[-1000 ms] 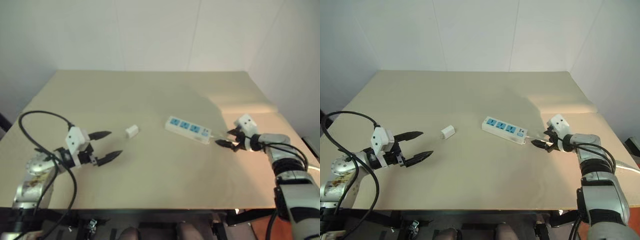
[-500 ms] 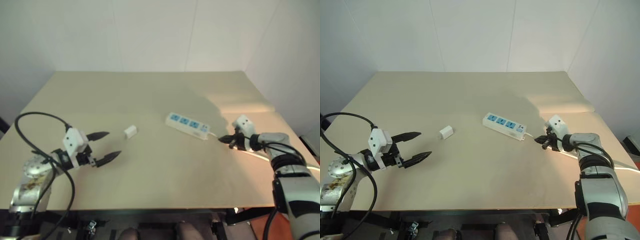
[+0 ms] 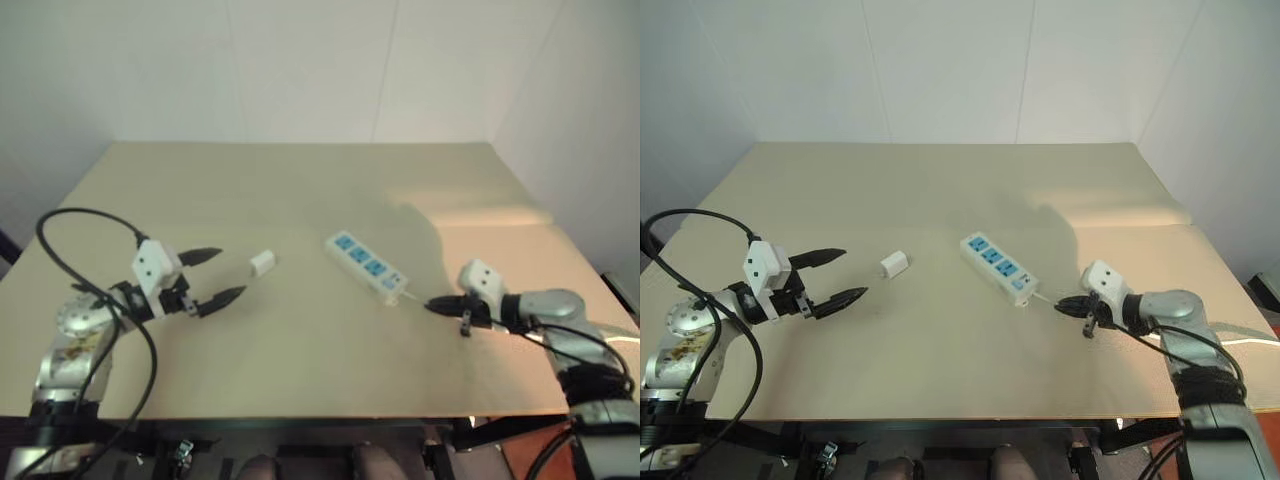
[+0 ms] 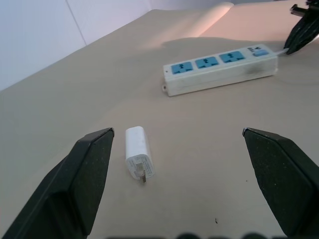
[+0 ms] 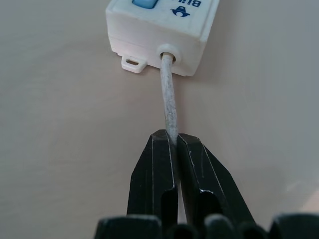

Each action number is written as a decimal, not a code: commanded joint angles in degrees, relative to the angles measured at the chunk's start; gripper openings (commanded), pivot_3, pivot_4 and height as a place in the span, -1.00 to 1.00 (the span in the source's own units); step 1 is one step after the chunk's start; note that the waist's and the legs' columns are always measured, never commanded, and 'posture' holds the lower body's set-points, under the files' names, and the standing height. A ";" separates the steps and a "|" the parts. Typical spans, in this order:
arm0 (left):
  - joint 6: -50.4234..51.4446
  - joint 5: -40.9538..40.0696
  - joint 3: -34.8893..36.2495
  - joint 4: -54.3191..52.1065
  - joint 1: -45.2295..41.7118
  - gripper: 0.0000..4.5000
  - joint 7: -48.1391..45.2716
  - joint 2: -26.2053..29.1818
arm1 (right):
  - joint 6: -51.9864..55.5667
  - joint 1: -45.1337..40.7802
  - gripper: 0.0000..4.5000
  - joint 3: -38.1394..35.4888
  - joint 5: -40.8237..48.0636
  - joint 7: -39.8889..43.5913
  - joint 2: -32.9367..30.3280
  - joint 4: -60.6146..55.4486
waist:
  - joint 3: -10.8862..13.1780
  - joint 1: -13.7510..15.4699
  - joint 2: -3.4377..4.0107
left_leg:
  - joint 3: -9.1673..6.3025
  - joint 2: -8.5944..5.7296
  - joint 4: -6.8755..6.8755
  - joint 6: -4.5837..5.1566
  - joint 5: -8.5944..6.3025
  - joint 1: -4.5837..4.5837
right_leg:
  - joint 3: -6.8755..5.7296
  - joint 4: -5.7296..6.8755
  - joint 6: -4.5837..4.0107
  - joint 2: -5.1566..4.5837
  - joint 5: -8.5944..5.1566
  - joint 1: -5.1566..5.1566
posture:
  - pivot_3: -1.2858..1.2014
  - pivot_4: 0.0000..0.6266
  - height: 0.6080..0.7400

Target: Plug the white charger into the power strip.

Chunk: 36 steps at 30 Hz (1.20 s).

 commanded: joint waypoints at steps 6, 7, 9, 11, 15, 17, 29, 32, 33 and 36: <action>-1.20 -0.03 -0.28 -0.19 -1.41 1.00 -0.66 -0.37 | 1.91 4.25 -0.98 -4.70 2.15 -4.73 -2.65 -6.03 | 0.00 -0.19 0.00 | 0.04 0.01 -0.01 0.00 0.00 0.03 | 0.02 -0.01 0.01 0.02 -0.01 0.00 | 0.03 -0.52 1.00; -1.15 -0.02 -0.37 -0.25 -1.40 1.00 -0.67 -0.45 | 1.69 4.10 -0.98 -4.71 2.24 -5.28 -2.26 -5.99 | 0.00 -0.17 0.00 | 0.03 0.02 -0.01 0.00 0.00 0.02 | 0.01 -0.01 0.01 0.03 -0.01 0.00 | 0.03 -0.52 1.00; -0.97 -0.18 -0.38 -0.49 -1.31 1.00 -0.74 -0.50 | 1.68 3.81 -0.85 -4.64 2.90 -5.15 -2.01 -5.82 | 0.00 -0.13 0.00 | 0.02 0.01 -0.01 0.00 0.00 0.02 | 0.01 -0.01 0.01 0.03 -0.01 0.00 | 0.03 -0.52 1.00; -0.76 -0.40 -0.19 -0.86 -1.04 1.00 -0.76 -0.39 | 1.12 3.99 -0.58 -4.81 3.55 -4.55 -2.20 -6.03 | 0.00 -0.12 0.00 | 0.03 0.01 0.00 0.00 0.00 0.00 | 0.02 -0.03 0.02 0.03 -0.01 0.00 | 0.03 -0.52 1.00; -0.64 -0.67 0.45 -1.27 -0.29 1.00 -0.80 -0.02 | 2.73 4.70 0.03 -6.52 7.23 -4.17 -2.21 -8.38 | 0.00 -0.09 0.00 | 0.02 0.01 -0.01 0.00 0.00 -0.02 | 0.02 -0.04 0.02 0.02 -0.01 0.00 | 0.03 -0.52 1.00; -0.40 -0.81 0.82 -1.61 0.14 1.00 -0.65 0.14 | 4.14 5.37 0.35 -7.58 9.62 -3.90 -2.22 -10.43 | 0.00 -0.07 -0.01 | 0.02 0.02 -0.01 0.00 0.00 -0.01 | 0.02 -0.03 0.02 0.02 -0.01 0.00 | 0.03 -0.52 1.00; 0.49 -0.94 -0.04 -2.06 -0.68 1.00 -0.67 -0.34 | 7.24 6.90 0.99 -10.87 16.56 -13.34 8.78 -14.96 | 0.00 0.00 -0.01 | 0.00 0.03 -0.01 0.00 0.00 -0.03 | 0.01 -0.05 0.02 0.04 -0.02 0.00 | 0.03 -0.52 1.00; 0.70 -0.98 -0.22 -1.95 -0.94 1.00 -0.96 -0.30 | 6.24 6.54 0.99 -9.55 16.21 -12.11 9.35 -14.05 | 0.00 0.04 -0.01 | 0.00 0.03 0.00 0.00 0.00 -0.04 | 0.01 -0.06 0.02 0.04 -0.01 0.00 | 0.03 -0.52 1.00; 0.68 -0.91 -0.27 -1.87 -1.01 1.00 -1.06 -0.30 | 5.66 6.40 0.99 -9.00 15.76 -11.94 9.49 -13.75 | 0.00 0.04 -0.01 | 0.00 0.03 -0.01 0.00 0.00 -0.04 | 0.00 -0.05 0.02 0.04 -0.01 0.00 | 0.03 -0.52 1.00; 0.59 -0.67 -0.36 -1.86 -1.03 1.00 -1.03 -0.44 | 4.82 6.10 0.99 -7.90 15.24 -11.68 10.01 -13.36 | 0.00 0.02 -0.01 | 0.00 0.04 -0.01 0.00 0.00 -0.01 | 0.00 -0.03 0.02 0.05 -0.02 0.00 | 0.03 -0.52 1.00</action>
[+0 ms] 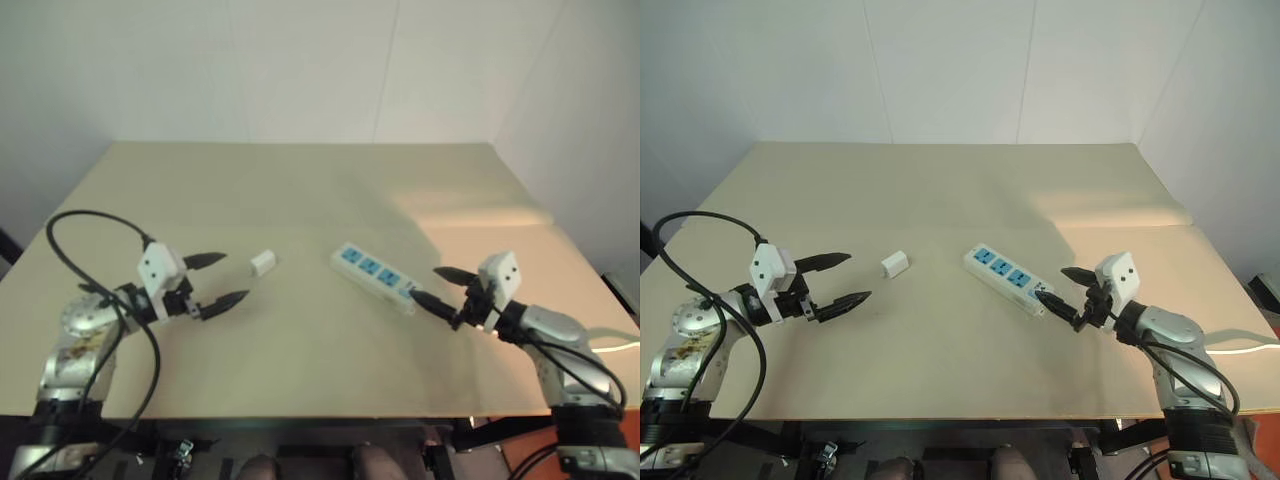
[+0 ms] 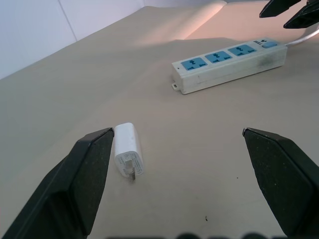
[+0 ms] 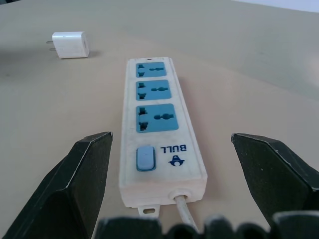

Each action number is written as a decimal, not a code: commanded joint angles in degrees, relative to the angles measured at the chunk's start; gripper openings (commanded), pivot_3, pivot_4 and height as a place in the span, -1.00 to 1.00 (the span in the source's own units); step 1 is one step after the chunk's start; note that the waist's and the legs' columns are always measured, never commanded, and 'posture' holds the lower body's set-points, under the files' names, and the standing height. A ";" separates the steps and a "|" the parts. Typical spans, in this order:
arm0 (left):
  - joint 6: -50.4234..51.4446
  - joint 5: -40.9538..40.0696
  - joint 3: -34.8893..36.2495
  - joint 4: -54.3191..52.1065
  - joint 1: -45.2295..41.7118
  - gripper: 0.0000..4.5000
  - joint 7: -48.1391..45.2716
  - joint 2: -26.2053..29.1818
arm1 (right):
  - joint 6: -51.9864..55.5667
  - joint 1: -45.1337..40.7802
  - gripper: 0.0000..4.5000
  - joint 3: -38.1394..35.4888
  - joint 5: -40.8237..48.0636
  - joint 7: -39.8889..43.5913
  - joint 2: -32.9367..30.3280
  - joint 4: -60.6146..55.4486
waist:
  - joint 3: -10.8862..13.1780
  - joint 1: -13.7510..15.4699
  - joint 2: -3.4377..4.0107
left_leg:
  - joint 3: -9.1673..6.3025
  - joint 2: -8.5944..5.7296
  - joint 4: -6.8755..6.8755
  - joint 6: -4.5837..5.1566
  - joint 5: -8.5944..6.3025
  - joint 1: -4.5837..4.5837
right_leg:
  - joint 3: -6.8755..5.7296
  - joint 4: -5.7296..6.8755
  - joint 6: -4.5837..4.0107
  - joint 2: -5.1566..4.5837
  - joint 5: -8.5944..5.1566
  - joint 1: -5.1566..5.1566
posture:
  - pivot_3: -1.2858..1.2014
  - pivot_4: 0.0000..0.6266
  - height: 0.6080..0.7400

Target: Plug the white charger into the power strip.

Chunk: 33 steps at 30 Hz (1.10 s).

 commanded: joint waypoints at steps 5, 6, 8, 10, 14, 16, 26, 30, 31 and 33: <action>-0.58 -0.61 0.08 -2.69 0.07 1.00 0.31 -0.35 | -5.10 -2.12 0.99 3.23 -3.90 -1.35 1.34 3.03 | 0.00 -0.13 0.00 | 0.01 0.01 -0.01 0.00 0.00 0.01 | 0.00 0.00 0.00 0.01 0.00 0.00 | 0.03 -0.52 1.00; -0.83 -0.27 0.01 -2.86 0.48 1.00 0.44 -0.38 | -5.69 -2.56 0.99 3.57 -4.42 -1.56 1.71 4.17 | 0.00 -0.09 0.00 | 0.00 0.01 -0.01 0.00 0.00 0.01 | 0.00 0.00 0.00 0.01 0.00 0.00 | 0.03 -0.52 1.00; -1.09 0.03 -0.04 -3.10 1.00 1.00 0.57 -0.52 | -6.35 -3.31 0.99 4.04 -4.83 -1.55 2.18 5.99 | 0.00 -0.11 0.00 | 0.00 0.01 -0.01 0.00 0.00 0.00 | 0.00 0.00 0.00 0.01 0.00 0.00 | 0.03 -0.52 1.00; -1.03 -0.02 0.02 -3.34 1.18 1.00 0.72 -0.61 | -7.01 -3.81 0.99 4.41 -5.31 -1.39 2.29 7.46 | 0.00 -0.07 0.00 | 0.01 0.01 -0.01 0.00 0.00 0.02 | 0.01 0.00 -0.01 0.01 0.00 0.00 | 0.03 -0.52 1.00; -1.08 -0.03 0.34 -3.76 1.65 1.00 1.22 -0.67 | -8.19 -4.72 0.99 4.49 -5.95 -1.23 2.42 10.31 | 0.00 -0.07 0.00 | 0.00 0.01 -0.01 0.00 0.00 0.01 | 0.00 0.00 -0.01 0.01 0.00 0.00 | 0.03 -0.52 1.00; -1.20 -0.04 0.45 -3.94 2.02 1.00 1.35 -0.66 | -8.55 -5.14 0.99 4.34 -6.04 -1.16 2.54 11.45 | 0.00 -0.07 0.00 | 0.00 0.00 -0.01 0.00 0.00 0.00 | 0.00 0.00 -0.01 0.01 0.00 0.00 | 0.03 -0.52 1.00; -1.07 -0.35 0.42 -4.45 2.38 1.00 1.59 -0.69 | -8.74 -6.38 0.99 4.09 -5.38 -1.03 4.00 13.65 | 0.00 -0.08 0.00 | 0.00 0.01 -0.01 0.00 0.00 0.01 | 0.00 0.00 -0.01 0.01 0.00 0.00 | 0.03 -0.52 1.00; -1.10 -0.23 0.38 -4.29 2.31 1.00 1.56 -0.61 | -8.87 -7.29 0.91 4.11 -5.47 -0.62 4.28 15.01 | 0.00 -0.08 0.00 | 0.00 0.01 -0.01 0.00 0.00 0.02 | 0.00 0.00 -0.01 0.01 0.00 0.00 | 0.03 -0.52 1.00; -1.13 -0.18 0.38 -4.24 2.30 1.00 1.59 -0.62 | -8.50 -7.63 0.82 3.83 -4.92 -0.34 4.46 15.43 | 0.00 -0.09 0.00 | 0.00 0.01 -0.01 0.00 0.00 0.02 | 0.00 0.00 -0.01 0.01 0.00 0.00 | 0.03 -0.52 1.00; -1.16 -0.14 0.40 -4.16 2.27 1.00 1.66 -0.63 | -8.52 -7.94 0.59 3.67 -4.83 -0.21 4.55 15.91 | 0.00 -0.11 0.00 | 0.00 0.01 -0.01 0.00 0.00 0.02 | 0.00 0.00 -0.01 0.01 0.01 0.00 | 0.03 -0.52 1.00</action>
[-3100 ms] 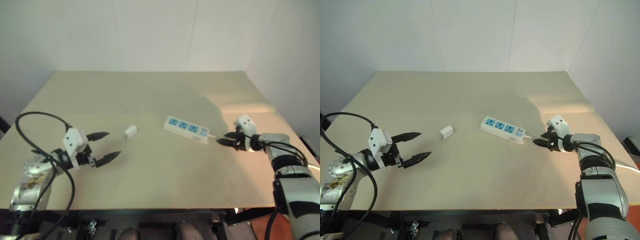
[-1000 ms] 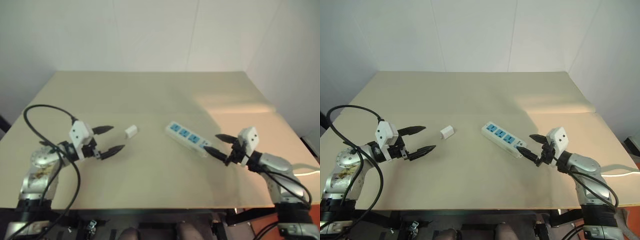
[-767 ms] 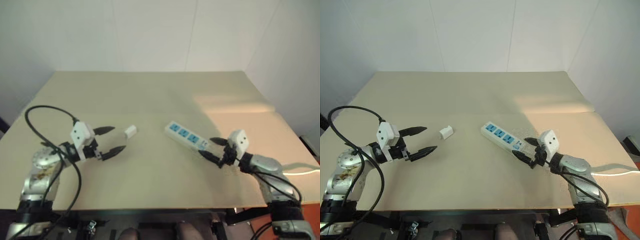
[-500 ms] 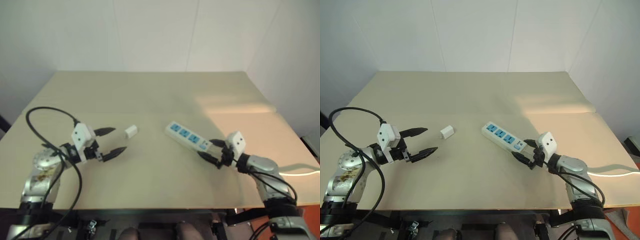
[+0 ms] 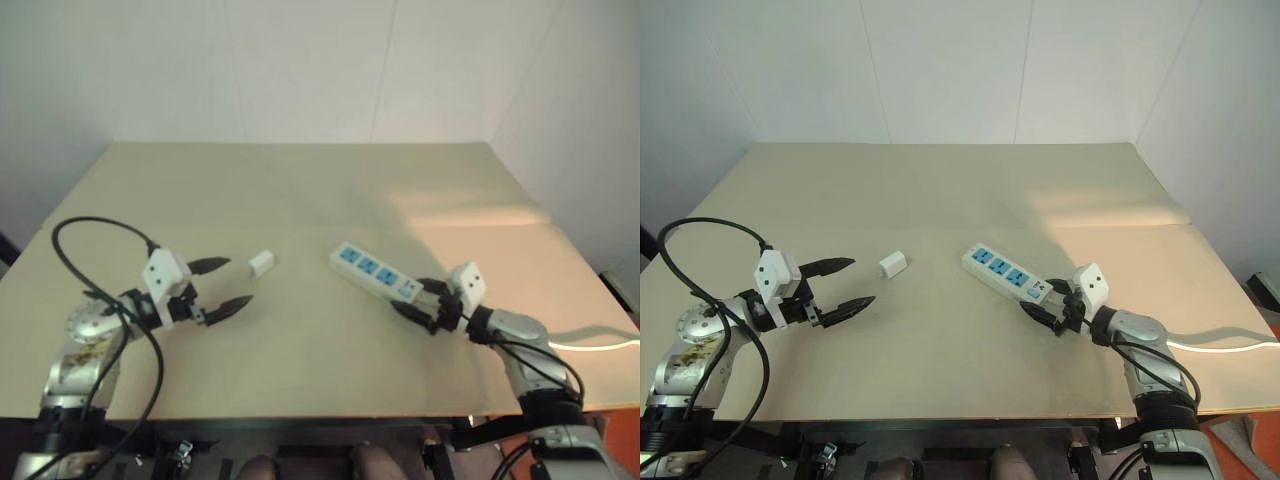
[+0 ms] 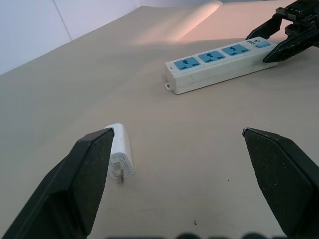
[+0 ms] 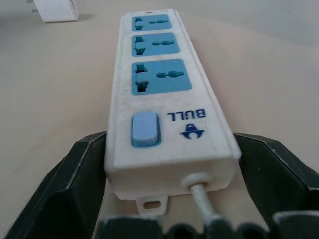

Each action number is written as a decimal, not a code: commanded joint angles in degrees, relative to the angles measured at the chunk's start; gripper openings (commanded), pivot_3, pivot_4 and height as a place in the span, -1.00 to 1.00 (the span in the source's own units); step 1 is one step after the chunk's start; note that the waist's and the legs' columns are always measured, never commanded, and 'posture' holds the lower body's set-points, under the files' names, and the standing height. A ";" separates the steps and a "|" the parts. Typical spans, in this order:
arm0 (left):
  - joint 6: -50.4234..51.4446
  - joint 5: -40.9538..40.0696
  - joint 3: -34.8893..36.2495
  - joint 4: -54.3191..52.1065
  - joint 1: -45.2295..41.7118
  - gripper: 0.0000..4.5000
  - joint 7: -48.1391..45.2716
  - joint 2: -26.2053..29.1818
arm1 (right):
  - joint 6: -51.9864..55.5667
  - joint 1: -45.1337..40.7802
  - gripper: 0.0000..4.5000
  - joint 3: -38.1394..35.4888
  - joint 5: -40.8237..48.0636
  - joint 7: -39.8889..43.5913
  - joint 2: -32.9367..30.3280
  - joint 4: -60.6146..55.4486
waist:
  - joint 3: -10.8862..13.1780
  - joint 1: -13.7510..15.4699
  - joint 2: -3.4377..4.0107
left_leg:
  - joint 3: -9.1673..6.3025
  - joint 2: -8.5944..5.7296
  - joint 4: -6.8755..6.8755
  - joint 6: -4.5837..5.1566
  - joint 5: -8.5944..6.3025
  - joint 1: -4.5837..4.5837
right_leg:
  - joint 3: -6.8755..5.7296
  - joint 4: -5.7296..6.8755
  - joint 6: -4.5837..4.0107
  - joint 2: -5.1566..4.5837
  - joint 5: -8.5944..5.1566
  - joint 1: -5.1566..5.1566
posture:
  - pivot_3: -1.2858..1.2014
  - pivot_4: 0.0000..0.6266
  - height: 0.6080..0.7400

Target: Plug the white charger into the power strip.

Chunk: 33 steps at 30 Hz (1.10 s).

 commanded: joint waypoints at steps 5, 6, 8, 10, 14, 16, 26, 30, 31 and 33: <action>1.34 -0.87 0.97 -2.82 -1.04 1.00 2.62 -0.33 | -2.69 -0.63 0.53 -0.95 0.32 0.49 -0.48 -0.80 | 0.00 -0.01 0.00 | -0.01 0.00 -0.01 0.00 0.00 -0.01 | 0.00 -0.01 0.00 0.00 0.00 0.00 | 0.03 -0.52 1.00; 2.57 -0.37 0.78 -3.63 -1.77 1.00 4.56 -0.65 | -2.96 -0.41 0.53 -0.86 0.25 0.72 -0.61 -1.09 | 0.00 0.00 0.00 | -0.01 0.00 0.00 0.00 0.00 -0.01 | 0.00 -0.01 0.00 0.00 0.00 0.00 | 0.03 -0.52 1.00; 5.23 1.82 -0.09 -5.03 -3.55 1.00 9.09 -1.23 | -2.88 -0.16 0.53 -0.64 0.55 1.81 -0.99 -1.86 | 0.00 0.01 0.00 | -0.02 0.00 0.00 0.00 0.00 -0.02 | -0.01 -0.01 0.00 0.00 0.00 0.00 | 0.03 -0.52 1.00; 9.72 4.21 -1.35 -6.35 -6.18 1.00 14.12 -1.66 | -2.43 0.39 0.53 -0.21 1.50 4.51 -1.78 -3.71 | 0.00 0.13 0.00 | -0.03 -0.01 0.01 0.00 0.00 -0.02 | -0.01 0.01 0.00 0.00 0.00 0.00 | 0.03 -0.52 1.00; 22.18 8.38 -5.07 -7.52 -14.93 1.00 21.98 -2.15 | -0.71 1.15 0.53 2.11 2.65 12.30 -4.91 -8.30 | 0.01 0.33 -0.01 | -0.05 -0.04 0.03 0.00 0.00 -0.06 | -0.01 -0.02 0.03 0.00 0.00 0.00 | 0.03 -0.52 1.00; 33.13 6.73 -7.43 -5.83 -22.04 1.00 20.92 -1.05 | 1.63 0.96 0.53 3.30 3.04 15.47 -6.76 -10.40 | 0.02 0.29 -0.02 | -0.08 -0.05 0.06 0.00 0.00 -0.10 | -0.03 -0.01 0.14 0.00 -0.06 -0.01 | 0.03 -0.52 1.00; 56.93 13.96 -30.51 30.07 -56.66 1.00 7.60 -2.74 | 13.29 -1.86 0.53 8.67 2.87 22.69 -13.02 -15.21 | 0.03 -0.18 -0.03 | -0.15 -0.10 0.10 0.00 0.00 -0.15 | -0.09 0.06 0.62 0.06 -0.37 -0.06 | 0.03 -0.52 1.00; 52.92 19.64 -39.08 43.73 -62.90 1.00 0.54 -6.27 | 11.77 -2.27 0.53 8.84 1.05 19.86 -11.52 -13.70 | 0.03 -0.26 -0.03 | -0.10 -0.12 0.12 0.00 0.00 -0.49 | -0.02 0.16 0.61 0.08 -0.38 -0.46 | 0.03 -0.52 1.00; 51.42 21.06 -40.24 46.40 -63.76 1.00 -0.11 -7.12 | 11.66 -2.19 0.53 8.87 0.92 19.58 -11.30 -13.64 | 0.03 -0.28 -0.03 | -0.09 -0.13 0.14 0.00 0.00 -0.67 | 0.00 0.23 0.60 0.08 -0.37 -0.69 | 0.03 -0.52 1.00; 47.96 23.37 -41.42 52.34 -65.50 1.00 -1.08 -9.48 | 11.44 -1.14 0.53 8.77 0.84 18.66 -10.73 -14.32 | 0.05 -0.13 -0.06 | -0.09 -0.14 0.17 -0.03 0.02 -0.84 | 0.03 0.33 0.43 0.08 -0.27 -0.93 | 0.03 -0.52 1.00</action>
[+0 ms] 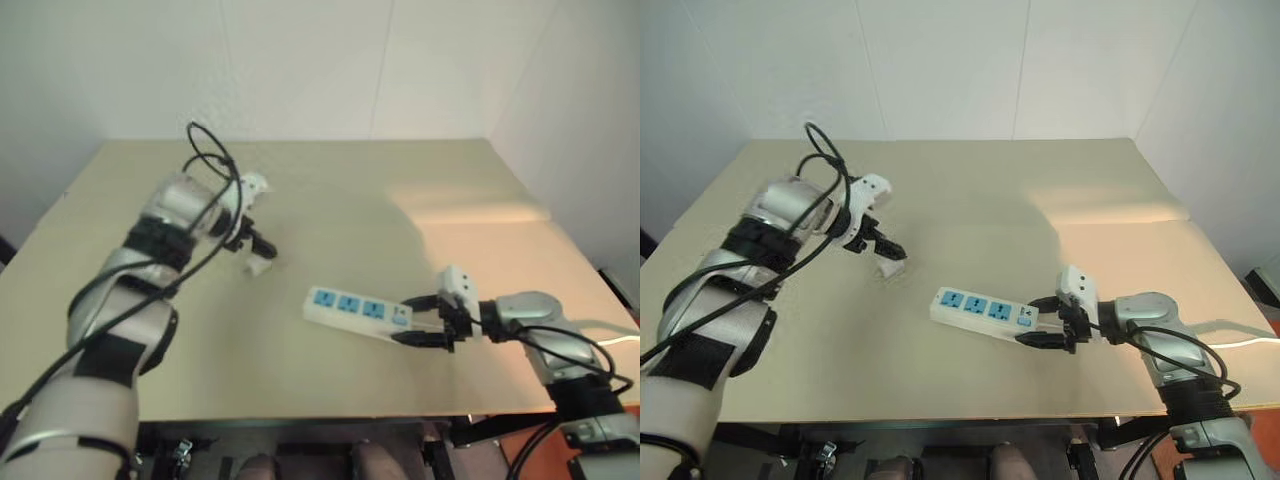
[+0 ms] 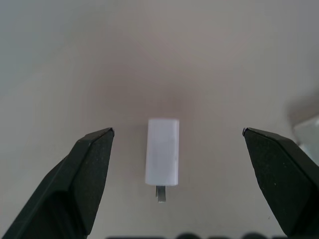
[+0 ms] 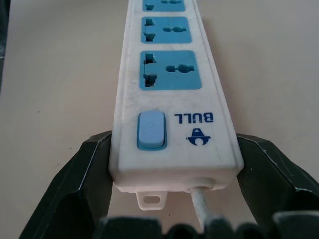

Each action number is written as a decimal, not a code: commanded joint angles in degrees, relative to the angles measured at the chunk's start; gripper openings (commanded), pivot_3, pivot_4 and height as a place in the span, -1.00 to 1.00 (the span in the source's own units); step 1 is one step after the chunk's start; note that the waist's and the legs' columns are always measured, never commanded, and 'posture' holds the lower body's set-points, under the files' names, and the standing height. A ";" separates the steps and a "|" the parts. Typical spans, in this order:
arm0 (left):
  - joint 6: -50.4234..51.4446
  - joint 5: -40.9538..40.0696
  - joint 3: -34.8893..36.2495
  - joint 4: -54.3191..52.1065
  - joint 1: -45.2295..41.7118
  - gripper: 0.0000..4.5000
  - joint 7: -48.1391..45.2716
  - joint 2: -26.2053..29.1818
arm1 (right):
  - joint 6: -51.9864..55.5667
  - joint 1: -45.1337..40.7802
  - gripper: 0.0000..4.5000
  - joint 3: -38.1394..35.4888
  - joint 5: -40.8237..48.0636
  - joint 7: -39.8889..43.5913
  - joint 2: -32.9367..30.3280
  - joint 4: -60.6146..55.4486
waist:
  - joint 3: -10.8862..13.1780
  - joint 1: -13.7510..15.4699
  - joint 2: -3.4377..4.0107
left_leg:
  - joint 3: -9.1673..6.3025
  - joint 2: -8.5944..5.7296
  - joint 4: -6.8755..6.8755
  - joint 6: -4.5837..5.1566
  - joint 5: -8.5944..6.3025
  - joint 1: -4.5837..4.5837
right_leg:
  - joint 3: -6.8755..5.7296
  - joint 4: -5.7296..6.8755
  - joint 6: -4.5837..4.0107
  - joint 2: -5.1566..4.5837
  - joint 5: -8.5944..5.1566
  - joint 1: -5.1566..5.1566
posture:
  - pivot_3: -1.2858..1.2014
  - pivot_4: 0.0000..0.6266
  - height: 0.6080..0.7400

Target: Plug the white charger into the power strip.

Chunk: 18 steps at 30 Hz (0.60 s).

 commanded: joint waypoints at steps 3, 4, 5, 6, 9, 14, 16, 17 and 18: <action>-9.01 6.48 -1.44 12.36 -5.63 1.00 -3.05 -4.22 | -1.46 1.02 0.53 -0.54 -0.13 -2.29 0.89 -1.59 | 0.03 0.15 -0.05 | -0.01 -0.02 0.05 0.00 0.00 -0.07 | -0.01 -0.02 -0.27 -0.01 0.16 -0.01 | 0.03 -0.52 1.00; -10.10 7.14 -1.05 14.03 -6.19 1.00 -3.10 -4.93 | -1.48 1.17 0.53 -0.46 -0.13 -2.49 1.00 -1.66 | 0.04 0.15 -0.06 | -0.01 -0.02 0.09 0.00 0.00 -0.11 | -0.01 -0.03 -0.27 -0.01 0.16 -0.01 | 0.03 -0.52 1.00; -11.82 8.12 -1.10 15.73 -6.83 1.00 -3.27 -5.88 | -1.58 1.69 0.53 -0.47 -0.12 -2.87 1.12 -1.97 | 0.04 0.17 -0.07 | -0.02 -0.03 0.13 0.00 0.00 -0.13 | -0.02 -0.03 -0.26 -0.02 0.16 -0.01 | 0.03 -0.52 1.00; -13.12 8.92 -1.05 17.10 -7.33 1.00 -3.46 -6.56 | -1.65 2.02 0.53 -0.45 -0.11 -3.16 1.17 -2.20 | 0.05 0.22 -0.09 | -0.02 -0.03 0.16 0.00 0.00 -0.15 | -0.02 -0.03 -0.22 -0.02 0.14 -0.01 | 0.03 -0.52 1.00; -15.38 10.41 0.13 21.05 -8.83 1.00 -2.82 -8.91 | -1.70 2.72 0.53 -0.63 0.12 -4.09 1.35 -2.62 | 0.05 0.20 -0.09 | -0.04 -0.03 0.19 0.00 0.00 -0.15 | -0.03 -0.01 -0.14 -0.01 0.10 0.01 | 0.03 -0.52 1.00; -17.79 13.31 0.83 24.85 -9.83 1.00 -3.68 -10.78 | -1.76 3.22 0.53 -0.91 0.21 -5.64 1.69 -3.13 | 0.06 0.06 -0.09 | -0.04 -0.03 0.20 0.01 0.00 -0.15 | -0.02 0.00 0.13 -0.01 -0.06 0.01 | 0.03 -0.52 1.00; -17.88 14.00 1.96 26.31 -10.07 1.00 -1.61 -11.39 | -1.88 3.21 0.53 -0.86 0.10 -6.27 1.96 -3.10 | 0.06 0.04 -0.10 | -0.05 -0.03 0.20 0.01 0.00 -0.15 | -0.02 0.02 0.13 -0.01 -0.05 0.01 | 0.03 -0.52 1.00; -18.06 14.36 2.33 26.81 -10.15 1.00 -1.16 -11.58 | -1.90 3.22 0.53 -0.82 0.05 -6.49 2.05 -3.12 | 0.06 0.05 -0.10 | -0.05 -0.03 0.21 0.01 0.00 -0.14 | -0.02 0.03 0.13 -0.01 -0.05 0.01 | 0.03 -0.52 1.00; -18.51 14.71 2.72 27.19 -10.21 1.00 -0.35 -11.78 | -1.98 3.33 0.53 -0.74 -0.02 -6.67 2.15 -3.19 | 0.06 0.07 -0.10 | -0.05 -0.03 0.23 0.01 0.00 -0.14 | -0.02 0.03 0.13 -0.01 -0.05 0.01 | 0.03 -0.52 1.00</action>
